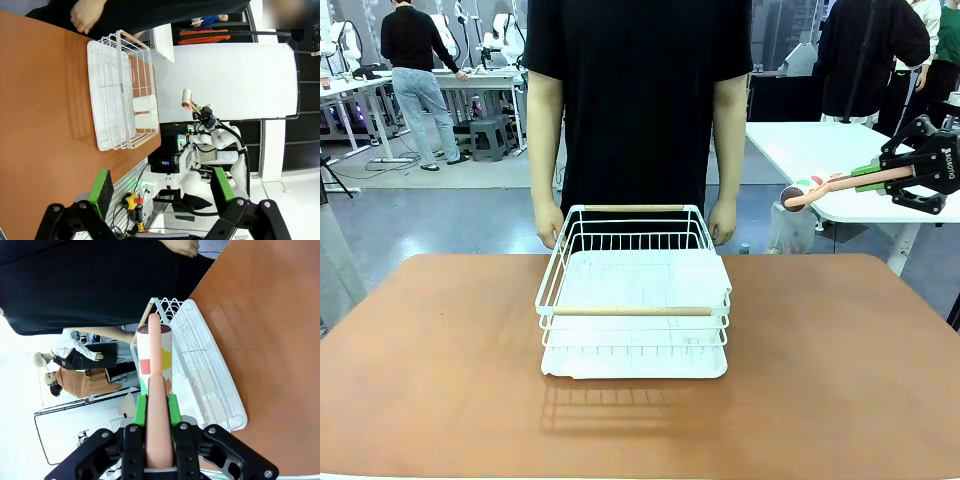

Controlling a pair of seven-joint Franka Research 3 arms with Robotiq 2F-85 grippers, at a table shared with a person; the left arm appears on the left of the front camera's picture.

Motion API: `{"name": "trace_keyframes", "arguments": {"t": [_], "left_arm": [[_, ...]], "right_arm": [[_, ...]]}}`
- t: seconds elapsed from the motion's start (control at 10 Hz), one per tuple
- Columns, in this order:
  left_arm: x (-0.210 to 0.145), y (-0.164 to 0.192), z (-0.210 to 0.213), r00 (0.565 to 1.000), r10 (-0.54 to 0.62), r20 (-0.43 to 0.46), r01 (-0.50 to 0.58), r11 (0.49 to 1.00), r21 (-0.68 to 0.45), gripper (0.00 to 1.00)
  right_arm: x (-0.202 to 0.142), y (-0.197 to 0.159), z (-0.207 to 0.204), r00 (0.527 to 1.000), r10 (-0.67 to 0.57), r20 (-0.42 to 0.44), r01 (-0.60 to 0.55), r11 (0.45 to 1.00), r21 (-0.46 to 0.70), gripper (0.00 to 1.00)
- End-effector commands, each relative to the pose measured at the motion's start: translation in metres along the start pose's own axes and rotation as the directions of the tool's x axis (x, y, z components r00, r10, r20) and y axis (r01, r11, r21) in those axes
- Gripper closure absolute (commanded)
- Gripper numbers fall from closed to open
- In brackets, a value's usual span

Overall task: Clean the table.
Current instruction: Clean the table with the Lint Roller when the human lifts the Dish drying rack.

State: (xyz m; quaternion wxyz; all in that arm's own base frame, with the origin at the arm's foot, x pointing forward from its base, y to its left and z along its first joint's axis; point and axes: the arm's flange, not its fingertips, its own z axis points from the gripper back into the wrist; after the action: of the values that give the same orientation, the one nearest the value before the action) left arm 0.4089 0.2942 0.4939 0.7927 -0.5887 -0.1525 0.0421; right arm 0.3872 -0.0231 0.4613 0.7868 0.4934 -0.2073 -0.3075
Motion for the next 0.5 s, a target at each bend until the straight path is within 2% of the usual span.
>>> {"name": "trace_keyframes", "arguments": {"t": [0.0, 0.4], "left_arm": [[-0.0015, -0.0022, 0.0024, 1.000, -0.008, 0.007, 0.008, 1.000, -0.028, 0.00], [-0.0015, -0.0022, 0.0024, 1.000, -0.008, 0.007, 0.008, 1.000, -0.028, 0.00]], "right_arm": [[-0.0001, 0.0006, -0.0001, 1.000, 0.000, 0.001, 0.000, 1.000, 0.001, 0.99], [-0.0001, 0.0006, -0.0001, 1.000, 0.000, 0.001, 0.000, 1.000, 0.001, 0.99]]}}
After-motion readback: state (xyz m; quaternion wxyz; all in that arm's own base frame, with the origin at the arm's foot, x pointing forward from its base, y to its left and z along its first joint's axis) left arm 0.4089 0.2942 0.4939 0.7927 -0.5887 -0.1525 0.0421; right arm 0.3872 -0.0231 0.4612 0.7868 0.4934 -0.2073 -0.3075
